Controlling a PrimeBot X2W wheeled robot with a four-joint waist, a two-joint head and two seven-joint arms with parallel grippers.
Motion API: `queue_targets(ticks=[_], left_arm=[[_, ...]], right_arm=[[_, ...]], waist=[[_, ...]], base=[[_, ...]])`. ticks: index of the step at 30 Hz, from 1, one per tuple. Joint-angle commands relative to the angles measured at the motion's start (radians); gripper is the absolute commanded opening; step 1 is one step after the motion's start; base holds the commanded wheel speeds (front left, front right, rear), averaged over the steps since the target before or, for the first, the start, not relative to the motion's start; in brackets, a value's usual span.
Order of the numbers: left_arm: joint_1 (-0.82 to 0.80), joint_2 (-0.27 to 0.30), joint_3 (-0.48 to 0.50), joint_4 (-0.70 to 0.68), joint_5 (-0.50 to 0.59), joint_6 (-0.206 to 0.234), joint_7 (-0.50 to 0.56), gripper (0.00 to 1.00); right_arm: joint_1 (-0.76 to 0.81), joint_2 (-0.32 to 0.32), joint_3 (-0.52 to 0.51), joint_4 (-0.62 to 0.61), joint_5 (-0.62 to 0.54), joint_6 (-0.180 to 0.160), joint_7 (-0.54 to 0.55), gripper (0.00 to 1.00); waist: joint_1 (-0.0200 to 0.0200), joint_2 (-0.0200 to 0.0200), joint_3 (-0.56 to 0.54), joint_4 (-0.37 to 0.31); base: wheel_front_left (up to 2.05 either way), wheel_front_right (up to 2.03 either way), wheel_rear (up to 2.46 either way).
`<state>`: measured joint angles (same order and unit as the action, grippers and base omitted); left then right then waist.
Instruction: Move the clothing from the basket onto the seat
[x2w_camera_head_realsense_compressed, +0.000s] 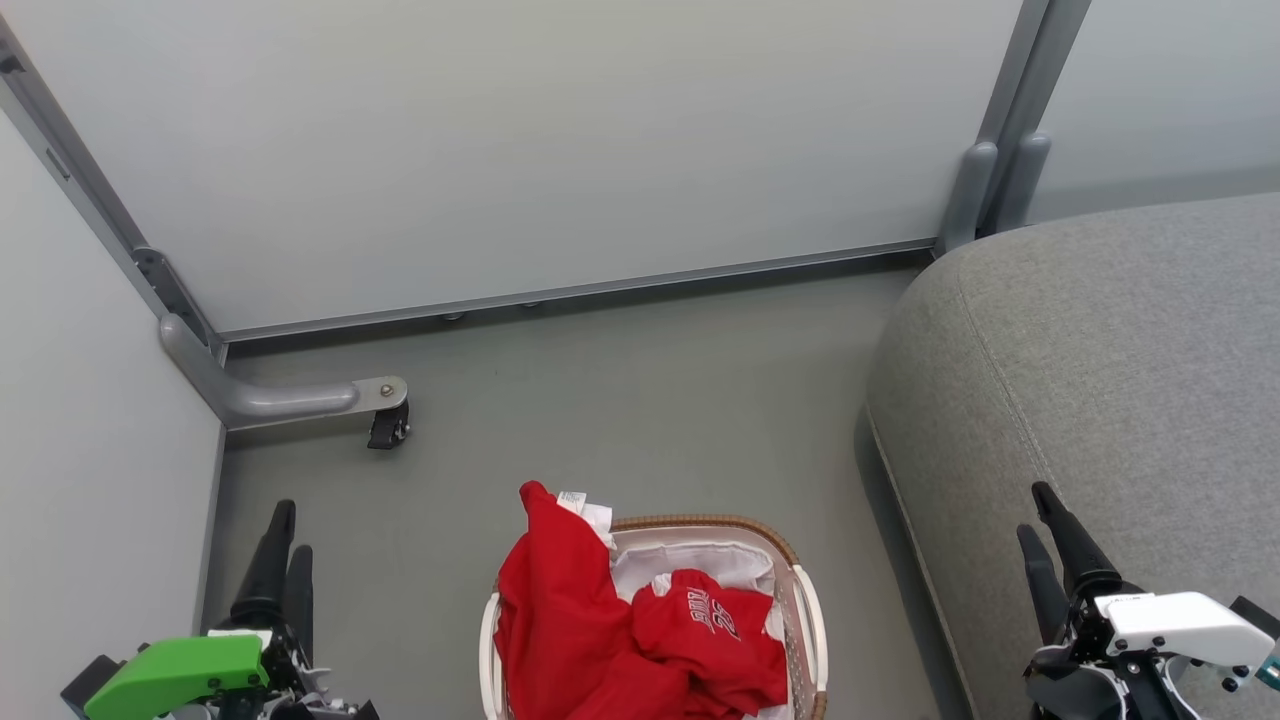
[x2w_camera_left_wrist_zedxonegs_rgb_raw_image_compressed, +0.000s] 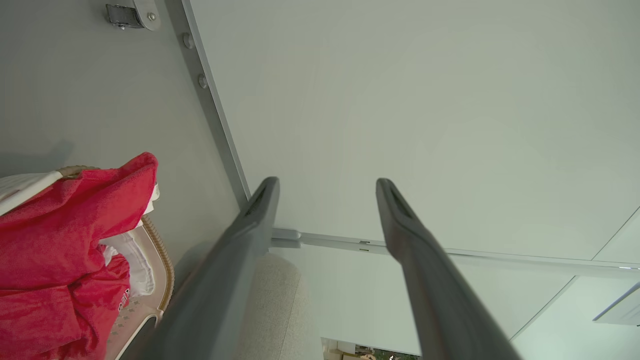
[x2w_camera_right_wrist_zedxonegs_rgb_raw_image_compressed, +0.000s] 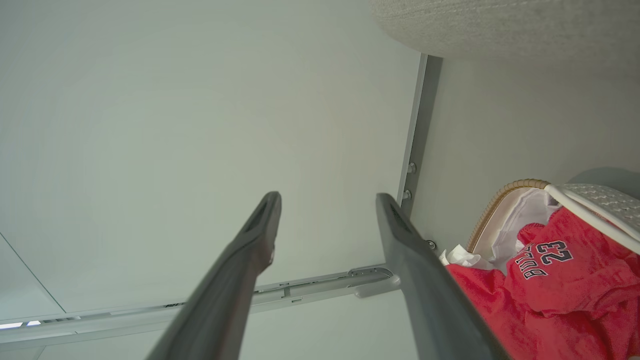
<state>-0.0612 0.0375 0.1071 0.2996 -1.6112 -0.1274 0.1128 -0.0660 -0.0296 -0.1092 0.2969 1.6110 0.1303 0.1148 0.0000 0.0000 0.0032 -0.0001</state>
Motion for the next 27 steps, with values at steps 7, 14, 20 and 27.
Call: queue_targets(ticks=[7, 14, 20, 27], left_arm=[[-0.009, 0.003, -0.046, -0.019, 0.019, -0.001, -0.041, 1.0], [-0.008, 0.004, -0.076, -0.027, 0.057, -0.001, -0.074, 1.0], [-0.01, 0.005, -0.09, -0.038, 0.116, -0.001, -0.1, 1.0], [-0.014, 0.006, -0.095, -0.063, 0.241, -0.001, -0.128, 1.0]], right_arm=[[-0.001, -0.006, 0.012, -0.014, -0.028, 0.0, -0.041, 1.0], [0.002, -0.007, 0.008, -0.016, -0.088, 0.0, -0.075, 1.0], [0.006, -0.009, -0.001, -0.026, -0.168, 0.0, -0.101, 1.0], [0.011, -0.011, -0.01, -0.042, -0.306, 0.0, -0.129, 1.0]], waist=[[0.0, 0.0, 0.0, 0.0], [0.0, 0.0, 0.0, 0.0], [0.0, 0.0, 0.0, -0.001], [0.0, 0.0, -0.001, 0.0]], base=[[0.0, 0.0, 0.0], [0.0, 0.0, 0.0], [0.0, 0.0, 0.0], [0.0, 0.0, 0.0]])
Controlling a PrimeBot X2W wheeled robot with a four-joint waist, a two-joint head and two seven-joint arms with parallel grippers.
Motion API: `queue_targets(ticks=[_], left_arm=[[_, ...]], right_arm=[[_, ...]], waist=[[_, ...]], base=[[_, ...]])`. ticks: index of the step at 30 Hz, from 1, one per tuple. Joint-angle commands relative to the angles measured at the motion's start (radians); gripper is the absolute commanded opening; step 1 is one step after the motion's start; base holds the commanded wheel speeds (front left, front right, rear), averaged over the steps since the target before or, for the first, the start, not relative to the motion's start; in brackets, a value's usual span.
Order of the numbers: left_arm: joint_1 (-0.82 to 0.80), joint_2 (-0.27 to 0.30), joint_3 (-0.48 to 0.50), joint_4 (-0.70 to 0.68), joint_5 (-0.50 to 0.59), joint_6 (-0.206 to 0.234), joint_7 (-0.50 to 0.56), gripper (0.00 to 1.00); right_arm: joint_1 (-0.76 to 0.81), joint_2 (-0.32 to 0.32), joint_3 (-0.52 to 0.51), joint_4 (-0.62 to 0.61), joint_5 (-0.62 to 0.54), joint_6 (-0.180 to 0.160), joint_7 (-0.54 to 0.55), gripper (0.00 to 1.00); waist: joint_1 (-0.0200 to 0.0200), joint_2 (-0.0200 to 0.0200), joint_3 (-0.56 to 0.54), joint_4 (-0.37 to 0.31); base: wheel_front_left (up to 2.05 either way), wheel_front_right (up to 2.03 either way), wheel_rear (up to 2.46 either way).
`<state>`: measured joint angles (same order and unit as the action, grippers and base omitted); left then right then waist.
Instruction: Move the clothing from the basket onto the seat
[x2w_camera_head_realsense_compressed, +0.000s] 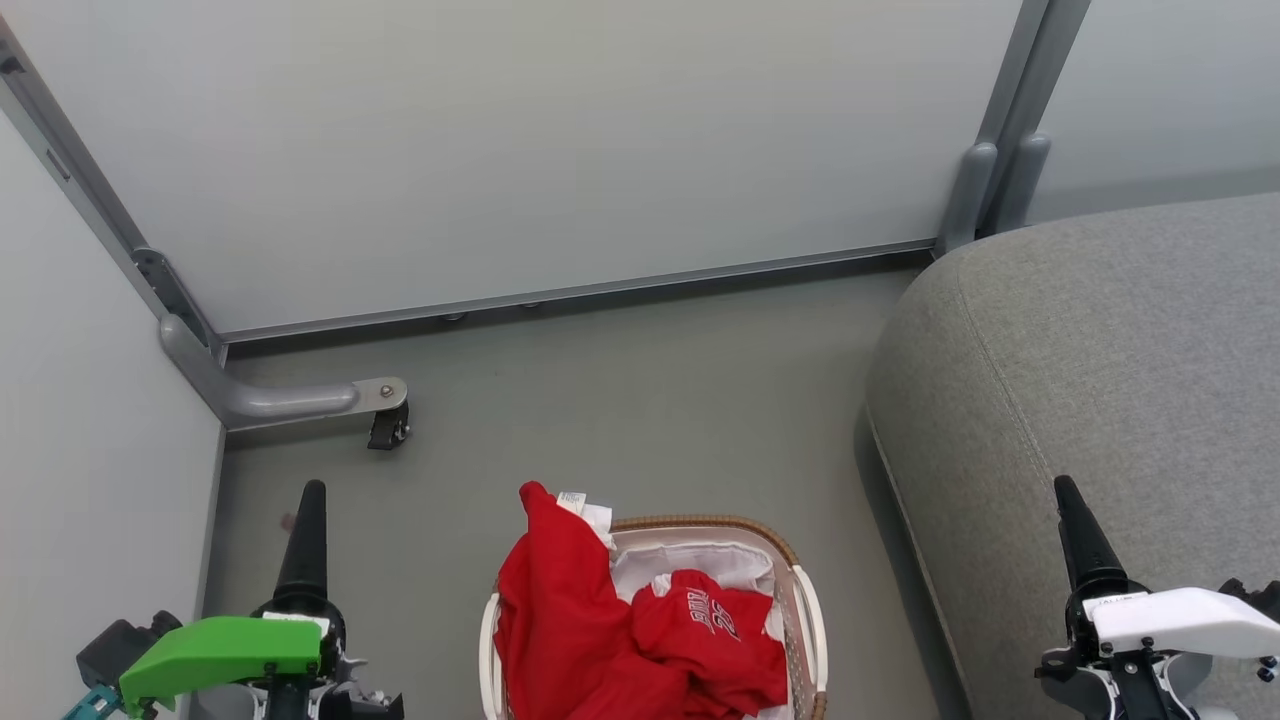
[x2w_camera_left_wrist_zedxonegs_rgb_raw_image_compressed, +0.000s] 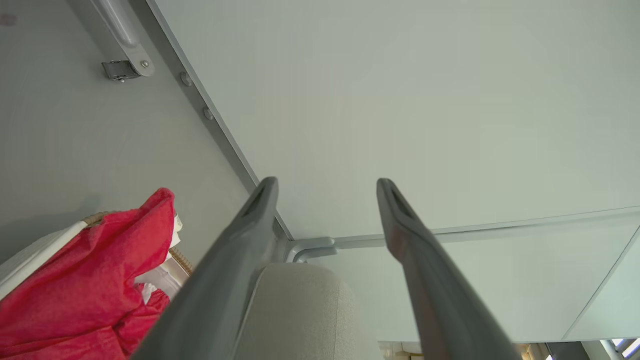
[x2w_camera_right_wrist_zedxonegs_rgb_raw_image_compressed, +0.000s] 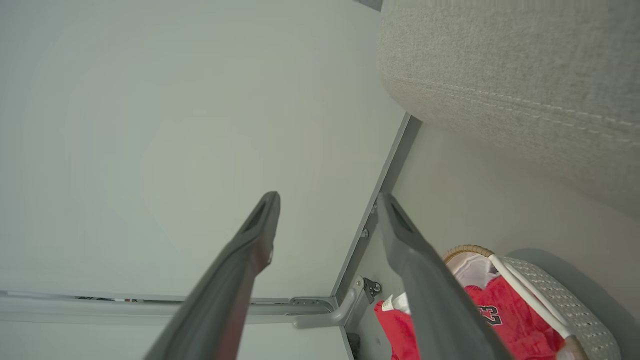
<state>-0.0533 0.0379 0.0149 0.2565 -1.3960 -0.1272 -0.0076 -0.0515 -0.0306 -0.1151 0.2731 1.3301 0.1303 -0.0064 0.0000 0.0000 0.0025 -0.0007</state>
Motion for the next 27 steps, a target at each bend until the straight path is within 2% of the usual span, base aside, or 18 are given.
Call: queue_targets(ticks=[1, 12, 22, 27], left_arm=[[-0.022, 0.006, -0.005, -0.024, 0.049, -0.002, -0.012, 1.0], [-0.017, 0.007, -0.041, -0.058, 0.326, 0.019, -0.052, 1.0], [0.0, 0.009, -0.087, -0.062, 0.526, 0.036, -0.085, 1.0], [0.006, 0.01, -0.099, -0.059, 0.592, 0.045, -0.1, 1.0]], right_arm=[[-0.004, -0.01, -0.005, -0.021, -0.048, 0.0, -0.012, 1.0], [0.009, -0.012, -0.002, -0.085, -0.363, 0.0, -0.053, 1.0], [0.026, -0.014, 0.026, -0.126, -0.606, 0.0, -0.086, 1.0], [0.032, -0.014, 0.032, -0.133, -0.685, 0.0, -0.1, 1.0]], waist=[[0.0, 0.0, 0.0, 0.0], [0.0, 0.0, 0.0, 0.002], [0.0, 0.0, 0.001, 0.003], [0.0, 0.0, 0.0, 0.003]], base=[[0.0, 0.0, 0.0], [0.0, 0.0, 0.0], [0.0, 0.0, 0.0], [0.0, 0.0, 0.0]])
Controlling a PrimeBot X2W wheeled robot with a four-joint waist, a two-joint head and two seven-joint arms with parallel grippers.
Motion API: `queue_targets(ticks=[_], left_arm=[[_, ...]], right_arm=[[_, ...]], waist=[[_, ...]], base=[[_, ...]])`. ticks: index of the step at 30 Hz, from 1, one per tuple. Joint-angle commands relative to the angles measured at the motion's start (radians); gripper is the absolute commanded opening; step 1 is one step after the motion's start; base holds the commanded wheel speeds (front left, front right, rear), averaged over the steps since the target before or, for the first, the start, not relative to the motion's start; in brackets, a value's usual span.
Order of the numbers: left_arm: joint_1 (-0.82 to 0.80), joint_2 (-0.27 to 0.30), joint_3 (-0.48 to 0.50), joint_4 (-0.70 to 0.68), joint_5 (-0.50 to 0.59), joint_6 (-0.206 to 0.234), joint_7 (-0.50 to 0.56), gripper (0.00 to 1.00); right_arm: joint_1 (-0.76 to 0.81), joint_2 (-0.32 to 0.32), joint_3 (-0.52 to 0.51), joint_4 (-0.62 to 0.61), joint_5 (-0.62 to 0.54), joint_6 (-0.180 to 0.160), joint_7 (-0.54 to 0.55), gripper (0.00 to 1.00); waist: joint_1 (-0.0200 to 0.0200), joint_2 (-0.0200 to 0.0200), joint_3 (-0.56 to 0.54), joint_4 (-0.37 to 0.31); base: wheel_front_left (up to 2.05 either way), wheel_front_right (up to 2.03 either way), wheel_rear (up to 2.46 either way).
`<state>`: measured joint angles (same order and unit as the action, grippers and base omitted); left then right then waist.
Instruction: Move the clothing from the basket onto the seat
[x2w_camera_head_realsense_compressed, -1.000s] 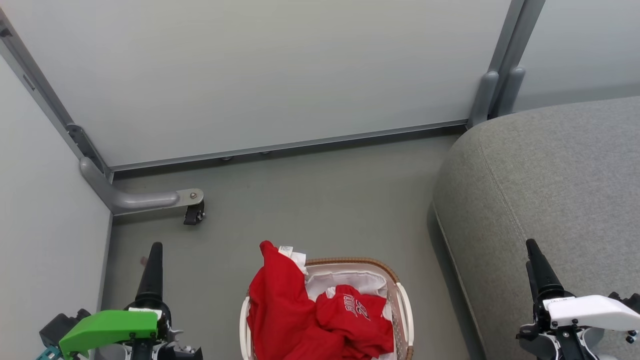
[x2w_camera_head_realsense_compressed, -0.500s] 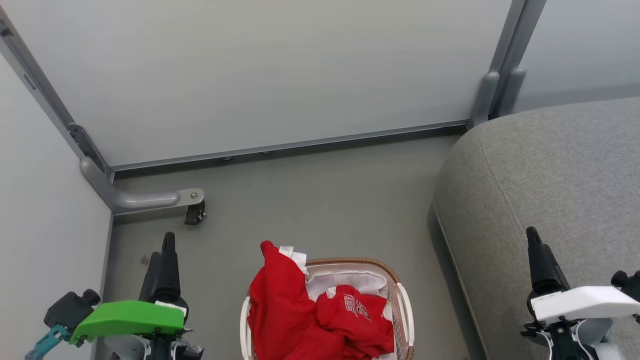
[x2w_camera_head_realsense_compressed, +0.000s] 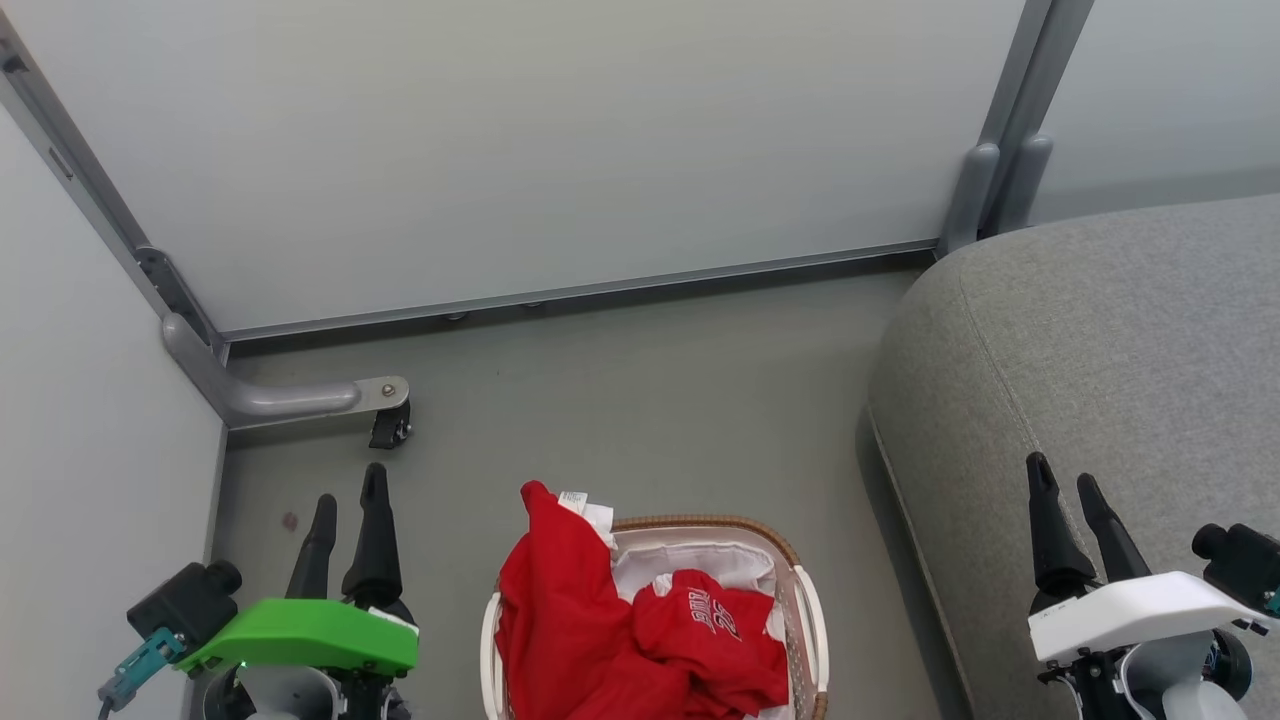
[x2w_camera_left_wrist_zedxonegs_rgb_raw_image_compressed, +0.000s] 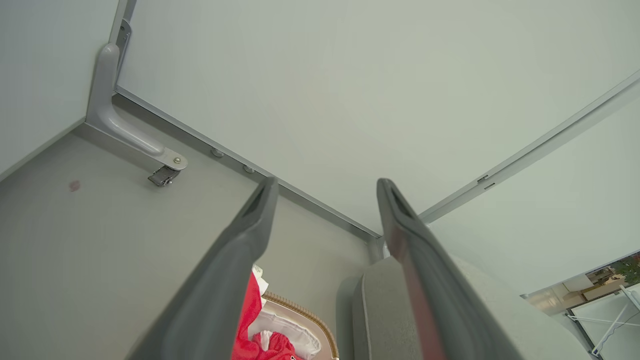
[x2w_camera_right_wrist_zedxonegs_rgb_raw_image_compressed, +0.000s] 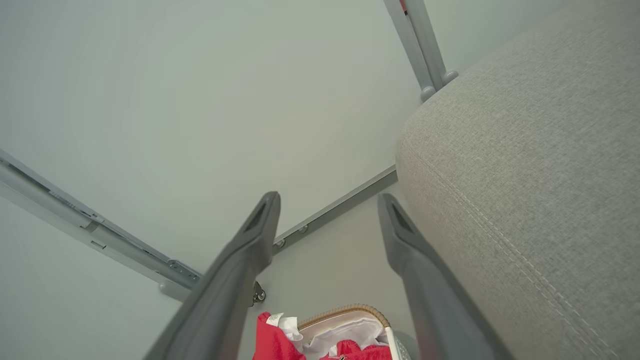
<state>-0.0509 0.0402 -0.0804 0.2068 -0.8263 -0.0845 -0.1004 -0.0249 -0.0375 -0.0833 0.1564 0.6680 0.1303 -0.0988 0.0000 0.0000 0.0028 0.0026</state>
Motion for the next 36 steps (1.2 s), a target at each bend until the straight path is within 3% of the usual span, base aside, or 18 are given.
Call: queue_targets(ticks=[1, 36], left_arm=[[0.005, 0.007, -0.005, -0.008, 0.036, 0.005, -0.01, 1.0], [0.016, 0.011, -0.039, 0.095, 0.33, 0.021, -0.099, 1.0]], right_arm=[[0.006, -0.008, 0.002, -0.016, -0.038, 0.0, -0.011, 1.0], [0.023, -0.012, 0.026, 0.016, -0.443, 0.0, -0.101, 1.0]], waist=[[0.0, 0.0, 0.0, 0.0], [0.0, 0.0, 0.002, 0.003]], base=[[0.0, 0.0, 0.0], [0.0, 0.0, 0.0]])
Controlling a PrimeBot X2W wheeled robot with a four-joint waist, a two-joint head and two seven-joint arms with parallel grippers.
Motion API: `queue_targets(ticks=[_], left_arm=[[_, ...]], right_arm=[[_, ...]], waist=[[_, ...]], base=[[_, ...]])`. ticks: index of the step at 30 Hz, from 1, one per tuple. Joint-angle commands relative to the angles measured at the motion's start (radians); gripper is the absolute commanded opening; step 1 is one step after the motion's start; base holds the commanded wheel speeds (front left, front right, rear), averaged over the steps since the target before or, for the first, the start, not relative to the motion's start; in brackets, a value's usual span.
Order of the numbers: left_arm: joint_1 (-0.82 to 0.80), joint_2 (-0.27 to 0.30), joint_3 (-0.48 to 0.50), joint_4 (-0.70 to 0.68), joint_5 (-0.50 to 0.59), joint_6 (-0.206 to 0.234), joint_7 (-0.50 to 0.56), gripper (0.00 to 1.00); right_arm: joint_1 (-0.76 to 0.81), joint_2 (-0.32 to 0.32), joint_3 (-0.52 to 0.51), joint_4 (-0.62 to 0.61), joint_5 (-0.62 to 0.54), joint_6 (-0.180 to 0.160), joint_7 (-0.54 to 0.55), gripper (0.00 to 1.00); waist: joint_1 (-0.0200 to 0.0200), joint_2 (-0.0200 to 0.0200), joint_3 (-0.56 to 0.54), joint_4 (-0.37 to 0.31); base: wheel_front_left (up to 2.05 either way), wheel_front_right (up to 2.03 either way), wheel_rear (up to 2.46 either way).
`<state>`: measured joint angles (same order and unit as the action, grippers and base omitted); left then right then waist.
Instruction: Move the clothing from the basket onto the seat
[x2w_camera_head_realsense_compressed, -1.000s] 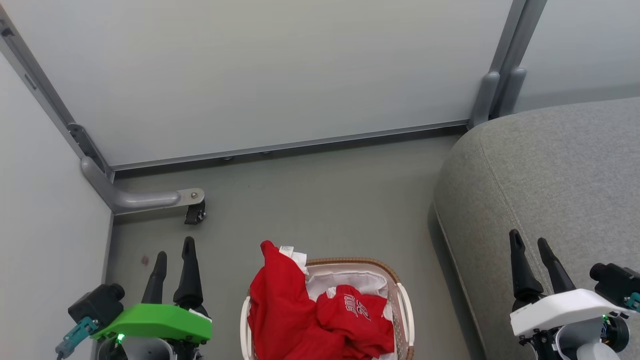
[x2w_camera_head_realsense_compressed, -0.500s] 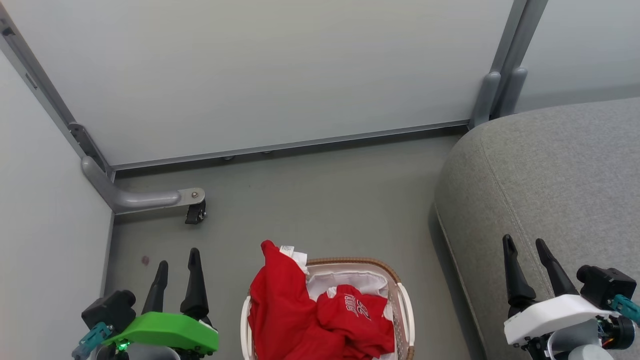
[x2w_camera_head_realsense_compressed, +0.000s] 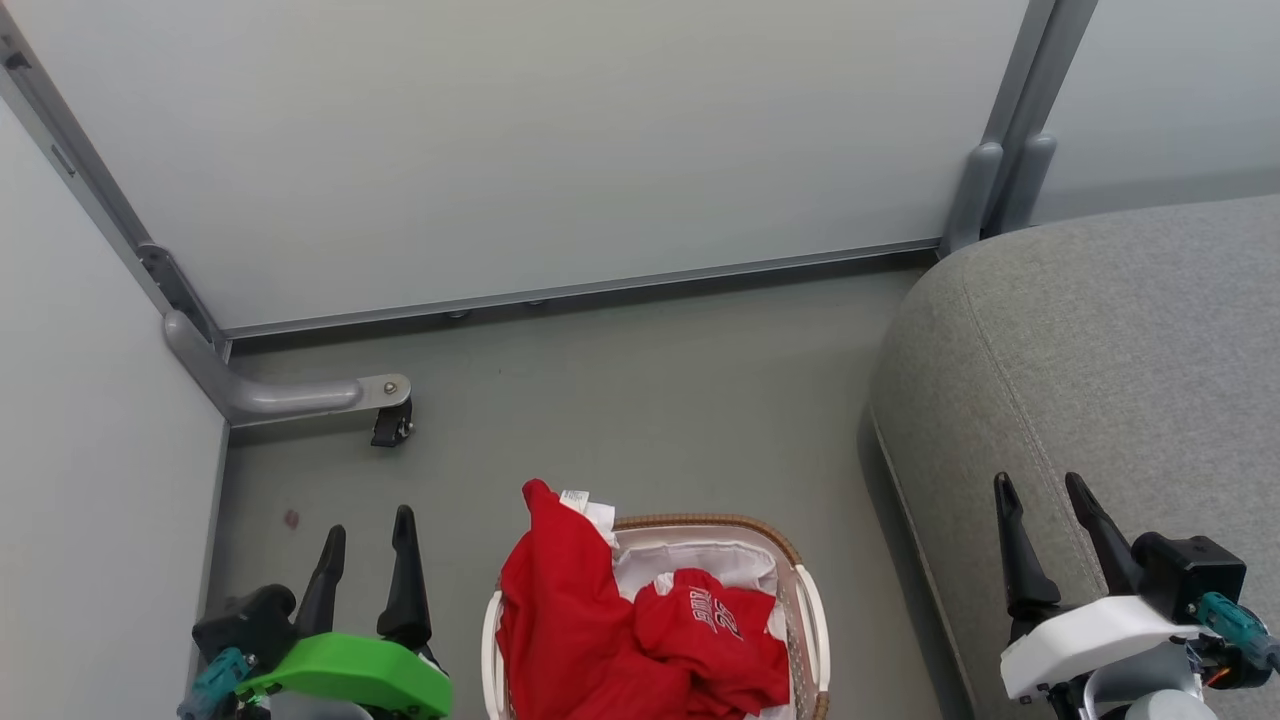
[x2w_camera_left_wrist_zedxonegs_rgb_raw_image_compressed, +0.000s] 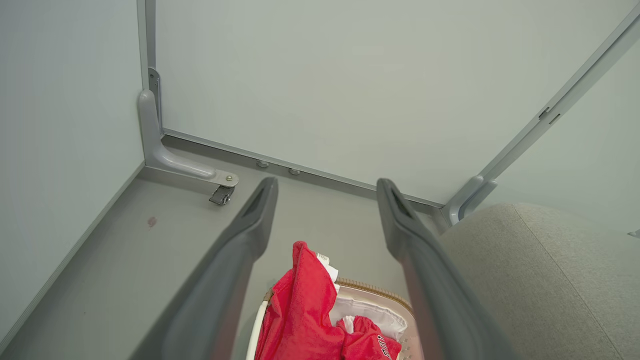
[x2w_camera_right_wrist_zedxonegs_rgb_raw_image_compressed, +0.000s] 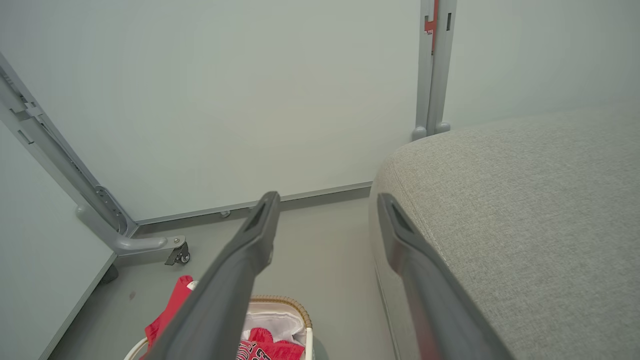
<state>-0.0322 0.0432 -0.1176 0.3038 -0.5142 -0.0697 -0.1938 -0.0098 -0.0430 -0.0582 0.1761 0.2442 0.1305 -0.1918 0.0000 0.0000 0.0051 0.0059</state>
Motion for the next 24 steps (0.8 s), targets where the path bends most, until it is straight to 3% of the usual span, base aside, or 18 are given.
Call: queue_targets(ticks=[1, 24], left_arm=[[-0.003, 0.008, -0.002, -0.001, 0.023, 0.006, -0.008, 1.0], [0.002, 0.01, -0.024, 0.041, 0.148, 0.018, -0.054, 1.0]], right_arm=[[0.009, -0.007, 0.0, -0.002, -0.025, 0.0, -0.009, 1.0], [0.021, -0.009, 0.0, -0.004, -0.199, 0.0, -0.056, 1.0]], waist=[[0.0, 0.0, 0.0, 0.0], [0.0, 0.0, 0.001, 0.006]], base=[[0.0, 0.0, 0.0], [0.0, 0.0, 0.0]])
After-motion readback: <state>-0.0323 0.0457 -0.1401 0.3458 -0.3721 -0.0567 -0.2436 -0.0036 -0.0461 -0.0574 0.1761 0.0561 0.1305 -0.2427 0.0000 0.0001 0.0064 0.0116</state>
